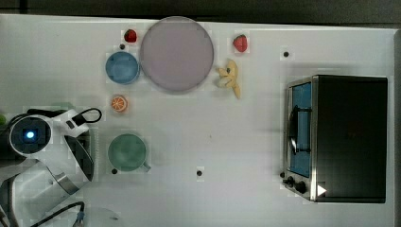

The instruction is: Pick Ketchup from the table and place it in strainer.

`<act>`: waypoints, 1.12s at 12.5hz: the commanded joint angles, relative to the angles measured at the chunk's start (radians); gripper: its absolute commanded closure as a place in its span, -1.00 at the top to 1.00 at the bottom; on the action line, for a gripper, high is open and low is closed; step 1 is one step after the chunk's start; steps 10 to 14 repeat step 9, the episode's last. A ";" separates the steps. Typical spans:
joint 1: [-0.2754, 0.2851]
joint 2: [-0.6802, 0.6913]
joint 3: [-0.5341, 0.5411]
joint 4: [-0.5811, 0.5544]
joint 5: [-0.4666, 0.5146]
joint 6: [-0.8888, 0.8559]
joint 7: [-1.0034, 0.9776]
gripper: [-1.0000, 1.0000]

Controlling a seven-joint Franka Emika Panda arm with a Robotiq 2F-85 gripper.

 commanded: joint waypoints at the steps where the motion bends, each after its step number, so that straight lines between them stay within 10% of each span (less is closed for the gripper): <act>1: -0.031 -0.144 0.012 0.028 0.000 -0.049 0.146 1.00; 9: -0.269 -0.421 -0.110 0.211 0.021 -0.547 0.132 1.00; 14: -0.269 -0.421 -0.110 0.211 0.021 -0.547 0.132 1.00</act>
